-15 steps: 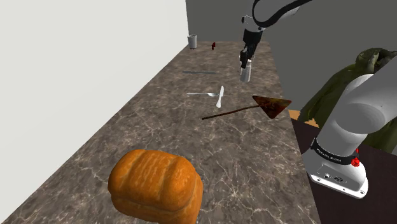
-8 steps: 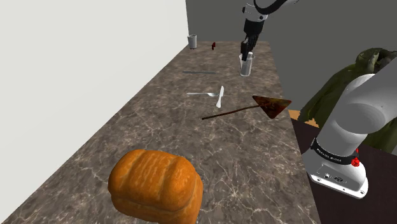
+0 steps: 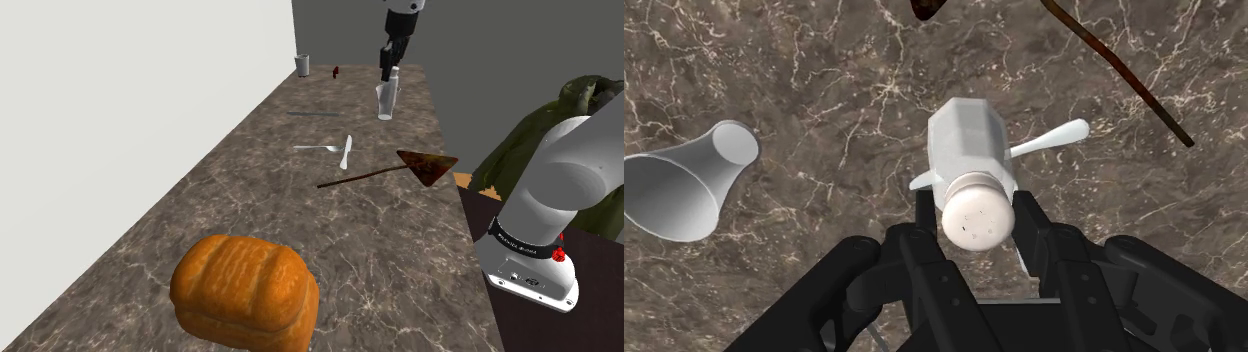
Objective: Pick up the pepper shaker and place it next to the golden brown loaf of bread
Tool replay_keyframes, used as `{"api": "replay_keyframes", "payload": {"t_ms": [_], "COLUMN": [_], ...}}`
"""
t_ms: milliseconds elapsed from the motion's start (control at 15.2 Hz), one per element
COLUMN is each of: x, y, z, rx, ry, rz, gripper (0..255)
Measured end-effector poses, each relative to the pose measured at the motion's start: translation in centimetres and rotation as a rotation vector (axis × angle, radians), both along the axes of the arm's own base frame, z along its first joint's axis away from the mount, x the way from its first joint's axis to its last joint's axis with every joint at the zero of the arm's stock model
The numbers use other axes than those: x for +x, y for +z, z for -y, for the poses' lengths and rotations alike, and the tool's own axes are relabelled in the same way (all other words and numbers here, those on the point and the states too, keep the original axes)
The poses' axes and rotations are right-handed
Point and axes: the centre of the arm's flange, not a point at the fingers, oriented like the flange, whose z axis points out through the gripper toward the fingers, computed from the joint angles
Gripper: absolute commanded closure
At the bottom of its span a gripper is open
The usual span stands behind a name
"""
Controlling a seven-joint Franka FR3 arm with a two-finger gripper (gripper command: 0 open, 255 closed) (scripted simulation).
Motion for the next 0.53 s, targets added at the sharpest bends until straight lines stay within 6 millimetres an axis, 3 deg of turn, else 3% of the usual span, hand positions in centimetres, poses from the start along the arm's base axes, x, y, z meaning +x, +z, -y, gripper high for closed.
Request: {"api": "replay_keyframes", "payload": {"t_ms": [528], "x": [0.0], "y": [4.1], "z": [0.0], "rx": [0.000], "ry": [0.000], "rz": [0.000], "gripper": [255]}}
